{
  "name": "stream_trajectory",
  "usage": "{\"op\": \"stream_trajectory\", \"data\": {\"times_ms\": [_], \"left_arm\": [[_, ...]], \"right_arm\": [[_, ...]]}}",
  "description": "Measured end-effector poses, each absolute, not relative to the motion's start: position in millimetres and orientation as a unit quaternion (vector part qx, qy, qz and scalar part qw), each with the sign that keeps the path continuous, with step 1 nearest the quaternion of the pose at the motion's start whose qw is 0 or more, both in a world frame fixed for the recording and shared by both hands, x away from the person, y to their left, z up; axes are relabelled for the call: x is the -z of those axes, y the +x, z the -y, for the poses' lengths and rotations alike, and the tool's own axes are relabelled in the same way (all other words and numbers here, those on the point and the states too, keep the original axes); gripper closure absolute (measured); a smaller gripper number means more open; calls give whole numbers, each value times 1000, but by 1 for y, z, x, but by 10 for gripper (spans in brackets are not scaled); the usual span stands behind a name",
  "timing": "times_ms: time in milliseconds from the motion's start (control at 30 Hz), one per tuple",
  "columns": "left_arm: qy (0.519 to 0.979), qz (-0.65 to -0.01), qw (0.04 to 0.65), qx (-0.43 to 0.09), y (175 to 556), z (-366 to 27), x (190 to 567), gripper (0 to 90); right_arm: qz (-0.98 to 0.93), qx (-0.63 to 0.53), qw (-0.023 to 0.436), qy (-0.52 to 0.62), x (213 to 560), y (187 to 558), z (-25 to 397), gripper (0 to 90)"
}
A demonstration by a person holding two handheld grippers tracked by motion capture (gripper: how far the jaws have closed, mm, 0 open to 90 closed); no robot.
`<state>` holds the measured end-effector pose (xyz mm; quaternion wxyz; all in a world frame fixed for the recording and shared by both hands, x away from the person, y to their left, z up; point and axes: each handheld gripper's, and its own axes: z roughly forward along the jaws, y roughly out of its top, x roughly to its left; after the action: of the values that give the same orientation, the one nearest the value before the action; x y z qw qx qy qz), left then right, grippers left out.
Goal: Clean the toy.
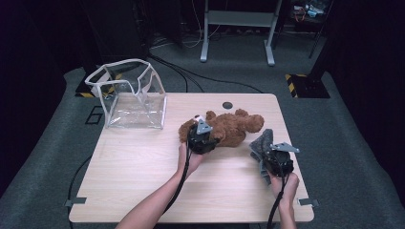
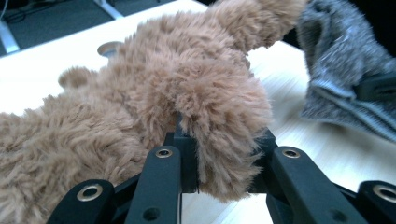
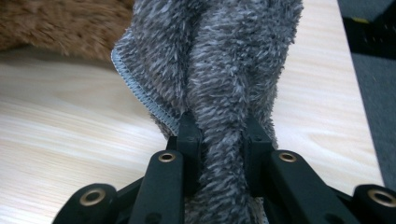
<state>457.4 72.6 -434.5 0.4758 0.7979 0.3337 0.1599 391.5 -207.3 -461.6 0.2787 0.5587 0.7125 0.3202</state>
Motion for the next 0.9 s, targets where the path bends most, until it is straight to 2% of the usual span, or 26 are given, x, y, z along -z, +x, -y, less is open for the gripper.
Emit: {"op": "stream_trajectory", "data": {"times_ms": [200,367,433,633,667,800,900], "left_arm": [[808,-329,466,-147,464,-74,429,715],[808,-344,456,-143,471,-74,430,618],[815,-344,438,-159,472,-75,430,550],[808,-349,423,-214,470,-84,421,475],[809,-345,423,-219,469,-85,419,476],[815,-332,420,-219,471,-86,418,605],[817,-329,423,-214,473,-85,419,665]], "right_arm": [[-721,-349,291,523,441,387,180,741],[-729,-380,289,490,423,399,146,741],[-737,-384,286,477,419,409,129,741],[-757,-373,271,463,423,439,95,740],[-758,-371,270,463,425,441,93,740],[-760,-367,265,466,428,445,92,739],[-758,-367,267,468,428,445,94,739]]}}
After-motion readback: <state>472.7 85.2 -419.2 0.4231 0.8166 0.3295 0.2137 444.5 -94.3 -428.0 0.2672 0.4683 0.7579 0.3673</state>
